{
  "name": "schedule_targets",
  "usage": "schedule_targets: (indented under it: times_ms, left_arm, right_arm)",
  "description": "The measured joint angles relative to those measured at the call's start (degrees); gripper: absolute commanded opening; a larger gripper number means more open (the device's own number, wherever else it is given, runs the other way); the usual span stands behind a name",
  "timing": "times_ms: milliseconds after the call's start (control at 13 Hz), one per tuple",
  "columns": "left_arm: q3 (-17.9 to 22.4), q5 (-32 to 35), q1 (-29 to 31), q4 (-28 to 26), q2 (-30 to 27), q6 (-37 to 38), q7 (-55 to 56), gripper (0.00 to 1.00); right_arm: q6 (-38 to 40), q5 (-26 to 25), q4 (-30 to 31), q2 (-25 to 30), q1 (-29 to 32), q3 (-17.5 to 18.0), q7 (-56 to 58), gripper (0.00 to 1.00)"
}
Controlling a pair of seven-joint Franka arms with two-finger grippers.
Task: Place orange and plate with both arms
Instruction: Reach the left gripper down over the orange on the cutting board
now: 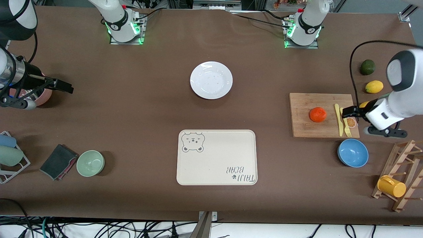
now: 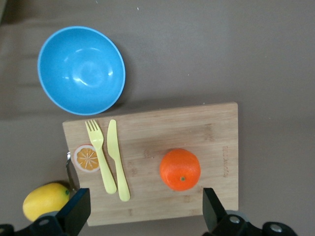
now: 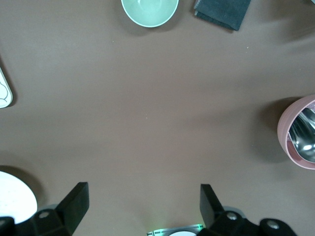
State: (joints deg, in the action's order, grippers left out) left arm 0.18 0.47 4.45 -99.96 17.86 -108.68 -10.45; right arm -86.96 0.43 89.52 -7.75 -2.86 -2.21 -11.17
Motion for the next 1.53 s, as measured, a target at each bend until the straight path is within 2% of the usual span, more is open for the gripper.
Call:
schedule_targets:
  times_ms: [307, 537, 690, 1073, 1533]
  left_arm:
    - [-0.29, -1.28, -1.55, -2.06, 3.6, -5.56, 5.89, 1.0]
    - [-0.42, -1.74, -2.28, -11.92, 3.71, -17.57, 10.96, 1.0]
    - [-0.34, -1.77, -2.18, -16.77, 3.6, -21.86, 12.4, 1.0]
    - [-0.26, -1.83, -1.81, -20.49, 1.79, -22.69, 13.54, 1.0]
    - [-0.31, -1.84, -1.88, -24.5, 1.58, -27.45, 13.58, 1.0]
  right_arm:
    - [0.0, 0.0, 0.0, -0.01, 0.01, 0.0, 0.0, 1.0]
    - [0.0, 0.0, 0.0, -0.02, 0.01, 0.0, 0.0, 1.0]
    - [0.01, 0.0, 0.0, -0.02, 0.01, 0.0, 0.0, 1.0]
    - [0.05, 0.0, 0.0, -0.02, 0.01, 0.0, 0.0, 1.0]
    - [0.06, 0.0, 0.0, -0.02, 0.01, 0.0, 0.0, 1.0]
